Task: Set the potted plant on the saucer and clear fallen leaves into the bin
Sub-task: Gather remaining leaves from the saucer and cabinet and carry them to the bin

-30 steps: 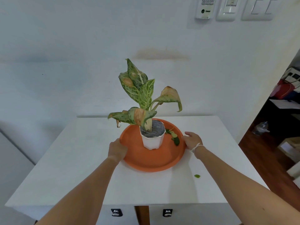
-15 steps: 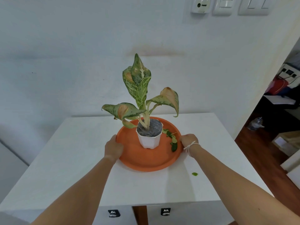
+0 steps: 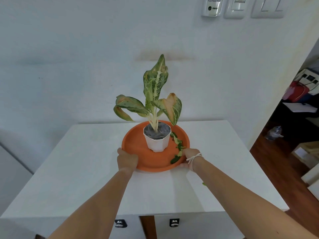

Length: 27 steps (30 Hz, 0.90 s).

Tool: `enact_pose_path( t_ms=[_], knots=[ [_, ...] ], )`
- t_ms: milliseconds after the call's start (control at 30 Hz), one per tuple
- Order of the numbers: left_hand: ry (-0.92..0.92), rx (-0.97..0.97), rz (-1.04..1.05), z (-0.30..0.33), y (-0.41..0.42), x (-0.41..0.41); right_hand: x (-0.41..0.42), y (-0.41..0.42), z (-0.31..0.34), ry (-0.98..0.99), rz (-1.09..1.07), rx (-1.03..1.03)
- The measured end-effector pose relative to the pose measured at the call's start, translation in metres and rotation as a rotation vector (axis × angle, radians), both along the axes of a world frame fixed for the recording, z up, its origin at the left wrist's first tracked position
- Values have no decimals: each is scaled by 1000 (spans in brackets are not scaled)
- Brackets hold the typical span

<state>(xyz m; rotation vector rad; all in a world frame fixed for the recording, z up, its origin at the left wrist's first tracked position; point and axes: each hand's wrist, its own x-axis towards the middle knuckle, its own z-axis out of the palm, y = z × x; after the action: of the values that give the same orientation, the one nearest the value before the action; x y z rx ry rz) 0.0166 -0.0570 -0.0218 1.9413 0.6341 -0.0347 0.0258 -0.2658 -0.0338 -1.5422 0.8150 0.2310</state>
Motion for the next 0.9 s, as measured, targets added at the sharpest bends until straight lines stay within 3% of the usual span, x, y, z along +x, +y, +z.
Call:
enact_pose_path(
  t_ms=[367, 567, 767, 900],
  knots=[
    [-10, 34, -69, 1, 22, -1, -9, -16, 16, -74, 68, 24],
    [2, 19, -182, 0, 40, 5, -7, -25, 21, -68, 81, -56],
    [29, -38, -200, 1, 44, 9, -6, -20, 18, -80, 132, -60],
    [23, -83, -193, -1, 46, 13, -6, -19, 12, -114, 143, -167]
  ],
)
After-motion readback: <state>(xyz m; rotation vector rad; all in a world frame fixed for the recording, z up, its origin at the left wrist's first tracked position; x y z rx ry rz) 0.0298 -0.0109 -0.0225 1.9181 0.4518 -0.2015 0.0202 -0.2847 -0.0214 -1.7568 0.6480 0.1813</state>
